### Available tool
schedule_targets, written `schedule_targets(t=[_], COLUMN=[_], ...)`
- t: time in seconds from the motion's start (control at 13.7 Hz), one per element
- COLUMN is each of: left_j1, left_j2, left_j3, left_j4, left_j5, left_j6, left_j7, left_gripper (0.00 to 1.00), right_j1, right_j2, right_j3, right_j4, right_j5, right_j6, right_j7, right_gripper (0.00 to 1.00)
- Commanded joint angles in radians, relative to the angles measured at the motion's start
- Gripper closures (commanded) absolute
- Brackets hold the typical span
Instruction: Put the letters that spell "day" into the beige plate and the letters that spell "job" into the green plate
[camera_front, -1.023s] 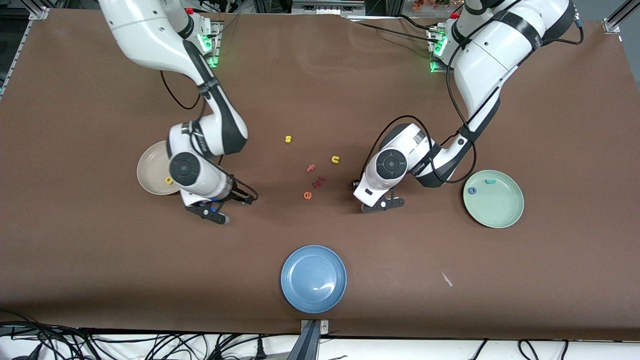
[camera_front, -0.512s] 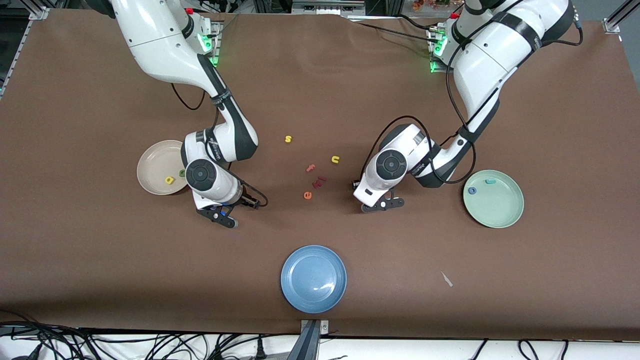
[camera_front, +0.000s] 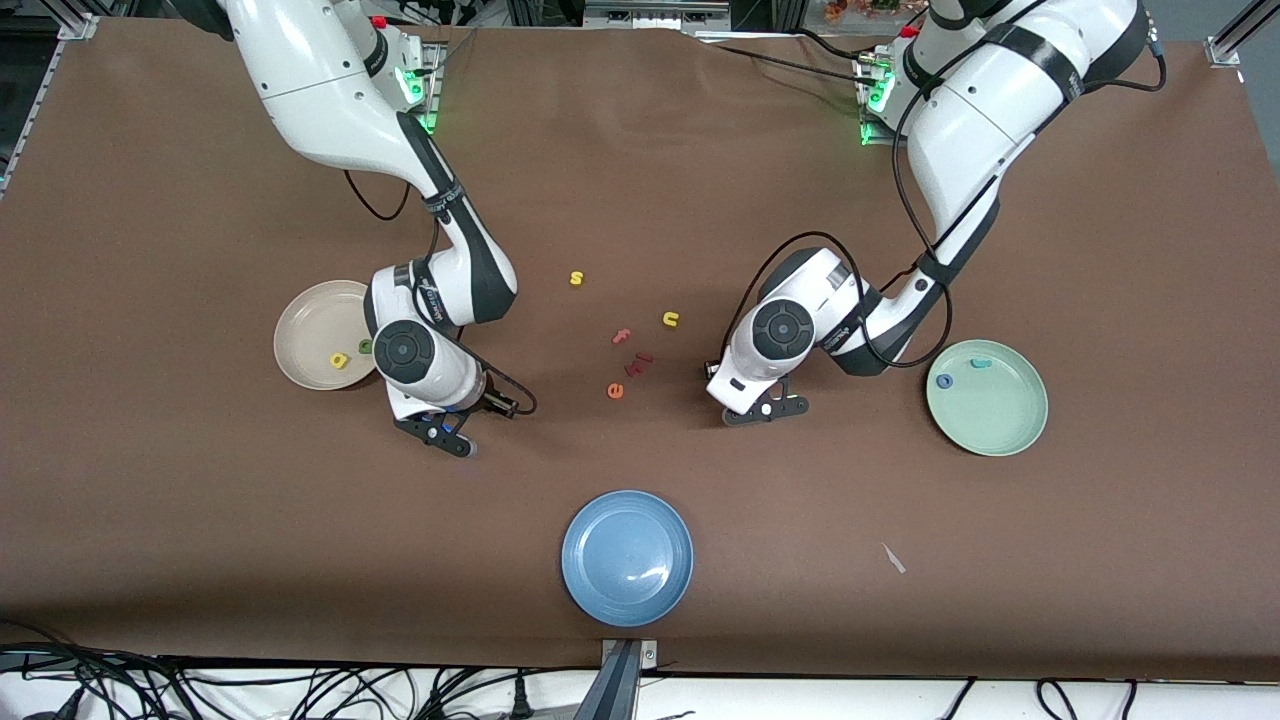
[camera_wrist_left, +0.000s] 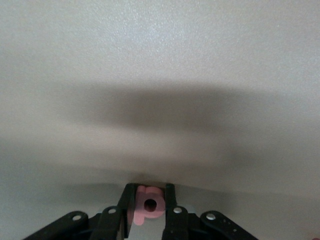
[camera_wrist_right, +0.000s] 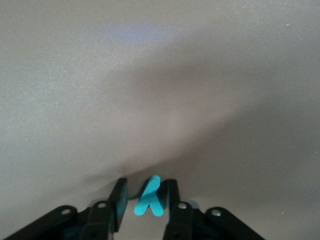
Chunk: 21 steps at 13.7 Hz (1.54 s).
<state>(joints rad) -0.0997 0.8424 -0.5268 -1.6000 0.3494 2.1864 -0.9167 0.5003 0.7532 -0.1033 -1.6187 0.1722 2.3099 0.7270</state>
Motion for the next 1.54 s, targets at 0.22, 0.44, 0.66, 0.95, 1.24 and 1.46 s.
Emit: schedule_targets(t=[0.22, 0.44, 0.66, 0.95, 1.24, 1.46], left_j1=[0.104, 0.271, 0.383, 0.55, 0.617, 0.623], left_j2=[-0.061, -0.156, -0.206, -0.195, -0.111, -0.068], left_j3=[-0.028, -0.107, -0.108, -0.093, -0.044, -0.002], left_j4=[0.014, 0.014, 0.022, 0.02, 0.02, 0.02], left_j5=[-0.047, -0.115, -0.106, -0.043, 0.126, 0.129], left_j6=[-0.092, -0.221, -0.347, -0.389, -0.335, -0.252], left_j7=[0.01, 0.097, 0.192, 0.347, 0.416, 0.421], left_gripper=[0.85, 0.85, 0.85, 0.83, 0.82, 0.81], right_j1=[-0.005, -0.006, -0.012, -0.019, -0.106, -0.156], right_j2=[0.011, -0.008, -0.032, -0.096, -0.163, -0.164], right_j3=[0.002, -0.001, -0.012, -0.085, -0.145, -0.202], right_j4=[0.014, 0.025, 0.025, 0.02, 0.007, -0.056], right_j5=[0.006, 0.006, 0.009, 0.018, 0.021, 0.023], right_j6=[-0.015, -0.062, -0.099, -0.209, -0.355, -0.377], right_j7=[-0.017, -0.046, -0.096, -0.252, -0.541, -0.714], right_gripper=[1.0, 1.0, 1.0, 1.0, 1.0, 1.0])
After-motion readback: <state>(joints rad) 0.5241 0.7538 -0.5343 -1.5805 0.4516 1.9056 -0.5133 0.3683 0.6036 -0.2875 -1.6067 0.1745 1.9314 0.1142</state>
